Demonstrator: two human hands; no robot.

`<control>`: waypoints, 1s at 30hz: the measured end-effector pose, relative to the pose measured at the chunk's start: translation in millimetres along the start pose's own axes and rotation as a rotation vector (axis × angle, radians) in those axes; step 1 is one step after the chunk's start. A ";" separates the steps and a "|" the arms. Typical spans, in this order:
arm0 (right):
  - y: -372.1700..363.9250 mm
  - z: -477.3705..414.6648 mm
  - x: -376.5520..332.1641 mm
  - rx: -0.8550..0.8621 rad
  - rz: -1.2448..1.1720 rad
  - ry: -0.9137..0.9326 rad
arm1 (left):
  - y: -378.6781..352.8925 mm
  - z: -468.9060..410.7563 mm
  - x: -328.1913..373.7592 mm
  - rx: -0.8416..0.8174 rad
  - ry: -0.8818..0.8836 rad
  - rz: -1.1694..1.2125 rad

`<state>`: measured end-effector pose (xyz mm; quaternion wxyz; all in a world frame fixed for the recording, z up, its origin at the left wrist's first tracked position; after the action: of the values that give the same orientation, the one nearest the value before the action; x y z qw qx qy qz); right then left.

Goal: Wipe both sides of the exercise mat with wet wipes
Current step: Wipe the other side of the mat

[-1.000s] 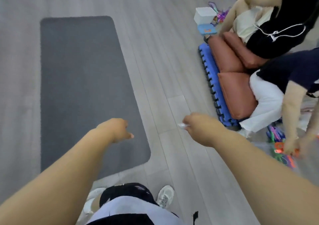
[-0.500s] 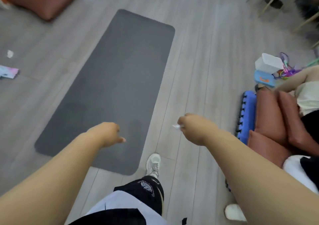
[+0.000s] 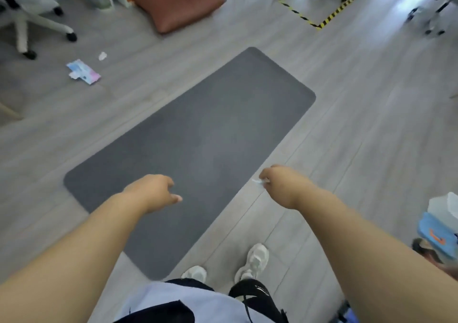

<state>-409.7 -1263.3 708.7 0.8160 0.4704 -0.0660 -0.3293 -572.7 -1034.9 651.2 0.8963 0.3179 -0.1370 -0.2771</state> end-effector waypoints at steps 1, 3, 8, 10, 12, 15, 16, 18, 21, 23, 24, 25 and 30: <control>3.5 -14.7 3.7 -0.030 0.024 0.039 | -2.1 -2.6 -1.1 -0.004 0.035 0.022; 10.0 -43.2 8.9 -0.084 0.073 0.131 | -9.7 -7.7 -3.6 -0.023 0.113 0.056; 27.7 -115.4 8.5 -0.214 0.205 0.400 | -29.3 -18.3 -10.5 -0.004 0.309 0.168; 29.3 -142.6 7.3 -0.242 0.246 0.494 | -43.0 -18.7 -8.9 -0.024 0.385 0.231; 25.5 -162.4 8.4 -0.264 0.260 0.567 | -60.6 -18.7 -2.7 -0.052 0.432 0.288; 7.9 -187.7 9.0 -0.348 0.316 0.641 | -93.0 -14.4 11.1 -0.125 0.490 0.369; -0.7 -198.0 8.4 -0.375 0.333 0.658 | -104.9 -15.1 14.6 -0.144 0.512 0.387; -19.5 -216.9 4.3 -0.418 0.359 0.693 | -128.0 -19.3 18.5 -0.176 0.537 0.439; -53.5 -241.8 -6.9 -0.502 0.391 0.713 | -162.6 -33.3 15.9 -0.222 0.561 0.491; -82.3 -262.7 -16.0 -0.560 0.423 0.733 | -185.9 -52.0 6.1 -0.236 0.567 0.511; -99.8 -275.8 -20.7 -0.582 0.436 0.740 | -198.5 -63.6 -1.4 -0.241 0.573 0.524; -118.9 -290.3 -26.8 -0.596 0.444 0.745 | -211.6 -77.8 -10.5 -0.243 0.579 0.537; -230.7 -365.8 -57.1 -0.626 0.441 0.731 | -287.8 -165.5 -66.8 -0.261 0.590 0.540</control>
<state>-410.9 -1042.8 332.4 0.9372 0.2633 0.2267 0.0318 -674.7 -1099.6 334.8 0.9704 0.2200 0.0834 0.0555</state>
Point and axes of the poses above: each hand's wrist, its own z-axis away from the middle knuckle, its own y-axis out of the back of the hand, x = y × z, the point moved 2 cm from there along -z, towards the middle knuckle, and after that the axes turned 15 degrees about y, right-handed, at the moved point
